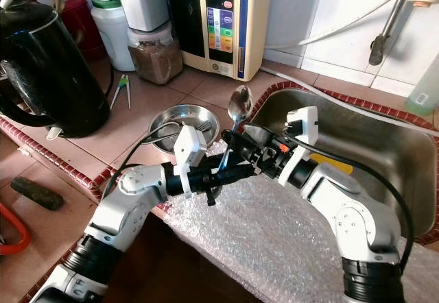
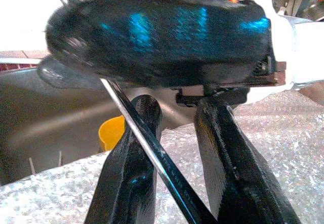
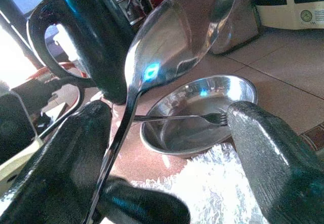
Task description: Kitchen organization
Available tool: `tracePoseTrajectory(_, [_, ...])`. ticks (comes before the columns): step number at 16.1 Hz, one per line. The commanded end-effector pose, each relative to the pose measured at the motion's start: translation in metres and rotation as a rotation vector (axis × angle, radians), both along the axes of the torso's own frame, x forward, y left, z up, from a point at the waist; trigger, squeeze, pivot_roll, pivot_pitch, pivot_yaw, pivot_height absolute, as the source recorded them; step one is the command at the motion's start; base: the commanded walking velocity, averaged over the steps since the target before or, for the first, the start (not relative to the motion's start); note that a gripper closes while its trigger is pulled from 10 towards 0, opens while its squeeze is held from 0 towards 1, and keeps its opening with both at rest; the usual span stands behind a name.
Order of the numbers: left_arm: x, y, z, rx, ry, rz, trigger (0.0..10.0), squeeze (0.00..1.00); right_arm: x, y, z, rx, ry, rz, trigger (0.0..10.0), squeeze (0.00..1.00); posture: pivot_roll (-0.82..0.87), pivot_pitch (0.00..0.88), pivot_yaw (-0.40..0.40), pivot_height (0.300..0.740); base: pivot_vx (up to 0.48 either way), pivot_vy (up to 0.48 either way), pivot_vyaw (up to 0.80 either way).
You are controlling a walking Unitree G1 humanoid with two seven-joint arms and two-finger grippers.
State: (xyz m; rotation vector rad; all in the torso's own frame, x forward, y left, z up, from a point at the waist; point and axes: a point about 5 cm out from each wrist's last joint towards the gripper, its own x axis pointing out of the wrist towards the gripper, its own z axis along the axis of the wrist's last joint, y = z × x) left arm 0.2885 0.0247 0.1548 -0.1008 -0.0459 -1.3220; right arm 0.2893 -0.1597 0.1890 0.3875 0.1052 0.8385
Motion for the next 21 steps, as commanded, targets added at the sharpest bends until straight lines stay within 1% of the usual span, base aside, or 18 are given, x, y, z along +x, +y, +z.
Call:
tracePoseTrajectory(1, [-0.004, -0.004, 0.004, -0.005, -0.018, -0.022, 0.0, 0.0, 0.004, 0.005, 0.005, 0.009, -0.024, 0.032, 0.0, 0.0, -0.11, 0.062, 0.067, 0.74, 0.0, 0.0, 0.0])
tracePoseTrajectory(5, [-0.004, -0.006, 0.004, -0.007, -0.018, -0.03, 0.0, 0.0, 0.013, 0.007, 0.003, -0.018, -0.017, 0.07, 0.0, 0.0, -0.11, 0.062, 0.067, 0.74, 0.0, 0.0, 0.0])
tracePoseTrajectory(6, [-0.004, -0.006, 0.005, -0.007, -0.019, -0.031, 0.0, 0.0, 0.015, 0.006, 0.003, -0.007, -0.004, 0.076, 0.0, 0.0, -0.11, 0.066, 0.074, 0.74, 0.0, 0.0, 0.0])
tracePoseTrajectory(7, [-0.004, -0.005, 0.005, -0.006, -0.015, -0.034, 0.0, 0.0, 0.016, 0.007, -0.001, -0.027, 0.019, 0.119, 0.0, 0.0, -0.11, 0.068, 0.079, 0.74, 0.0, 0.0, 0.0])
tracePoseTrajectory(8, [-0.004, -0.005, 0.004, -0.004, -0.015, -0.036, 0.0, 0.0, 0.016, 0.007, -0.004, -0.052, 0.026, 0.136, 0.0, 0.0, -0.11, 0.068, 0.079, 0.74, 0.0, 0.0, 0.0])
tracePoseTrajectory(9, [-0.005, -0.005, 0.004, -0.003, -0.013, -0.039, 0.0, 0.0, 0.02, 0.005, -0.006, -0.058, 0.033, 0.151, 0.0, 0.0, -0.11, 0.071, 0.082, 0.74, 0.0, 0.0, 0.0])
tracePoseTrajectory(10, [-0.005, -0.005, 0.003, -0.001, -0.011, -0.042, 0.0, 0.0, 0.023, 0.003, -0.006, -0.045, 0.037, 0.15, 0.0, 0.0, -0.11, 0.071, 0.082, 0.74, 0.0, 0.0, 0.0])
tracePoseTrajectory(12, [-0.006, -0.005, 0.004, -0.002, -0.011, -0.044, 0.0, 0.0, 0.023, 0.003, -0.005, -0.021, 0.033, 0.152, 0.0, 0.0, -0.1, 0.074, 0.083, 0.74, 0.0, 0.0, 0.0])
tracePoseTrajectory(16, [-0.006, -0.005, 0.004, 0.0, -0.013, -0.042, 0.0, 0.0, 0.019, 0.004, -0.009, -0.015, 0.029, 0.16, 0.0, 0.0, -0.1, 0.065, 0.079, 0.74, 0.0, 0.0, 0.0])
tracePoseTrajectory(18, [-0.004, -0.004, 0.003, 0.002, -0.013, -0.038, 0.0, 0.0, 0.019, 0.003, -0.01, 0.01, 0.028, 0.139, 0.0, 0.0, -0.1, 0.057, 0.072, 0.74, 0.0, 0.0, 0.0])
tracePoseTrajectory(19, [-0.004, -0.004, 0.002, 0.004, -0.008, -0.03, 1.4, 0.0, 0.018, 0.003, -0.009, 0.026, 0.025, 0.13, 0.0, 0.0, -0.1, 0.053, 0.072, 0.74, 0.0, 0.0, 0.0])
tracePoseTrajectory(20, [-0.003, -0.004, 0.0, 0.011, -0.005, -0.022, 3.1, 0.0, 0.017, 0.004, -0.009, 0.035, 0.023, 0.126, 0.0, 0.0, -0.1, 0.053, 0.072, 0.74, 0.0, 0.0, 0.0])
tracePoseTrajectory(21, [-0.003, -0.004, 0.0, 0.018, -0.021, -0.021, 4.9, 0.15, 0.017, 0.004, -0.009, 0.037, 0.024, 0.123, 0.0, 0.0, -0.11, 0.05, 0.073, 0.74, 0.0, 0.0, 0.0])
